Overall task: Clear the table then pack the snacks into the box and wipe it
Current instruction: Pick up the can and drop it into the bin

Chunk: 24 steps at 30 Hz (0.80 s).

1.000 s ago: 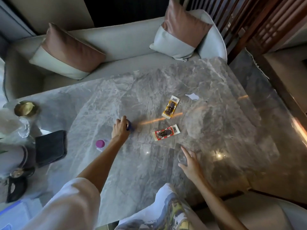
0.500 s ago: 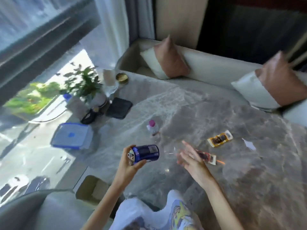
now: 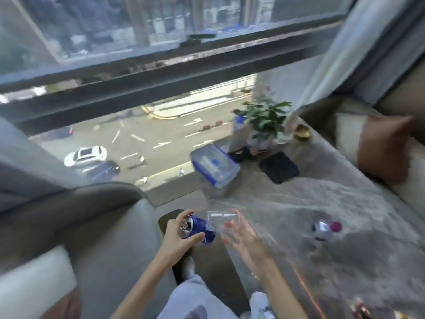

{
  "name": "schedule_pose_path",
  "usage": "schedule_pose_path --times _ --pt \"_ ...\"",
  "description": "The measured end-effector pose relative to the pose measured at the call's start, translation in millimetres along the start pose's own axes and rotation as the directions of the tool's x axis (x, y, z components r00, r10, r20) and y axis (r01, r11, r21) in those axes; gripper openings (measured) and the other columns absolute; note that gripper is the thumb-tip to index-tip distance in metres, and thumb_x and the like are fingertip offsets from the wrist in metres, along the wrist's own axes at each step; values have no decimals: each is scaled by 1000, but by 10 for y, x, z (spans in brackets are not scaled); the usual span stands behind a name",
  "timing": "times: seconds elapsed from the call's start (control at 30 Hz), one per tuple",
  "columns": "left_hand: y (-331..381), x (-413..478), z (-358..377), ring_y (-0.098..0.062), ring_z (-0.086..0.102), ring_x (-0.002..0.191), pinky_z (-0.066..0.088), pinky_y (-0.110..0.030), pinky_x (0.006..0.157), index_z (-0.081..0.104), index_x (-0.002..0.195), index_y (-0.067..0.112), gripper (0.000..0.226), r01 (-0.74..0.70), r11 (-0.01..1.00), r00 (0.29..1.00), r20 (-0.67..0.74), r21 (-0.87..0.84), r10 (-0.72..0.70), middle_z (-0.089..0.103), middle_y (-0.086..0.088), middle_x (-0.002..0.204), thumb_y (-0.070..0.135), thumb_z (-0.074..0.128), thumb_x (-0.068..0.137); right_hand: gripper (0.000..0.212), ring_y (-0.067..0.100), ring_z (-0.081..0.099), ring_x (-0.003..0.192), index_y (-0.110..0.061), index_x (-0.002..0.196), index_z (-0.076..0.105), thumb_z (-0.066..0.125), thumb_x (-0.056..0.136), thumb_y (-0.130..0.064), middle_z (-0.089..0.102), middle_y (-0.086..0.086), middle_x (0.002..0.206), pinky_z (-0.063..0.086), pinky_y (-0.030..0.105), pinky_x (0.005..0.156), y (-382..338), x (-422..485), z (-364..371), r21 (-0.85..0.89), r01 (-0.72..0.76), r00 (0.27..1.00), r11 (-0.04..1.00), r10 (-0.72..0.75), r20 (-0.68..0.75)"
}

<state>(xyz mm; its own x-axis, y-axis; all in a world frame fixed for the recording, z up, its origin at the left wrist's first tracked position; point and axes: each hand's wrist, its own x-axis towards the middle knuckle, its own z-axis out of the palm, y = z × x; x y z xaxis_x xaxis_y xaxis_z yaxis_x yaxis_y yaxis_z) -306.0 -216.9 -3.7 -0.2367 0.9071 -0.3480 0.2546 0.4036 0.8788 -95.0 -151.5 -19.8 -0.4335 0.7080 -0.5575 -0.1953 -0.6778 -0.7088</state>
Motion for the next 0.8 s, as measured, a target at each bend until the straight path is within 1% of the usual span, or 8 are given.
schedule_pose_path --times 0.07,0.17,0.3,0.43,0.53,0.7,0.73,0.8 --pt "-257 -2 -298 -15 55 109 44 -27 100 43 125 53 70 73 996 995 -60 -51 -76 46 -3 121 29 82 72 67 24 66 112 -34 139 46 75 78 -32 65 6 127 55 33 89 101 297 289 -77 -78 997 994 80 20" --pt "-733 48 -618 -15 53 113 43 -25 99 37 138 40 76 198 965 964 -146 -174 -224 41 -1 127 19 79 78 66 25 64 116 -35 139 44 74 80 -33 64 5 131 52 35 94 318 756 662 -163 -185 977 969 199 75" --pt "-1401 437 -823 -23 56 113 47 -21 88 42 125 21 63 307 901 879 -272 -307 -392 46 -7 128 7 79 75 65 33 58 123 -24 144 38 66 85 -21 62 11 132 44 42 107 734 1499 959 -135 -313 943 940 324 77" --pt "-2251 1130 -790 -25 59 106 50 -29 87 46 113 17 56 379 829 795 -313 -412 -519 55 -12 119 2 80 71 63 31 54 119 -11 144 40 62 85 -14 53 22 139 39 41 108 1273 2406 1032 37 -420 907 907 420 3" --pt "-3033 1680 -563 -32 58 110 51 -44 96 44 116 12 58 435 756 736 -291 -489 -612 56 -18 121 0 79 71 59 28 58 115 -12 145 38 60 90 -13 51 22 141 42 38 106 1877 3207 878 95 -453 885 887 460 -71" --pt "-4353 2470 -92 -27 57 109 50 -34 95 39 113 14 60 515 706 693 -249 -487 -677 53 -16 122 -3 77 70 63 29 51 128 -12 148 30 59 93 -14 46 24 143 41 37 108 2931 4404 427 152 -474 848 868 496 -188" --pt "-4577 2606 -22 -25 57 108 49 -27 92 38 113 15 62 536 708 698 -230 -459 -678 53 -13 121 -1 78 69 64 29 51 129 -12 148 29 59 93 -14 46 23 143 41 37 109 3103 4591 331 162 -474 835 865 500 -228" --pt "-4975 2878 95 -16 54 101 42 -7 80 36 111 17 65 561 724 716 -204 -402 -668 51 -7 117 0 81 67 65 28 52 126 -12 148 28 62 92 -16 47 22 141 43 36 107 3419 4926 142 186 -472 803 862 507 -314"
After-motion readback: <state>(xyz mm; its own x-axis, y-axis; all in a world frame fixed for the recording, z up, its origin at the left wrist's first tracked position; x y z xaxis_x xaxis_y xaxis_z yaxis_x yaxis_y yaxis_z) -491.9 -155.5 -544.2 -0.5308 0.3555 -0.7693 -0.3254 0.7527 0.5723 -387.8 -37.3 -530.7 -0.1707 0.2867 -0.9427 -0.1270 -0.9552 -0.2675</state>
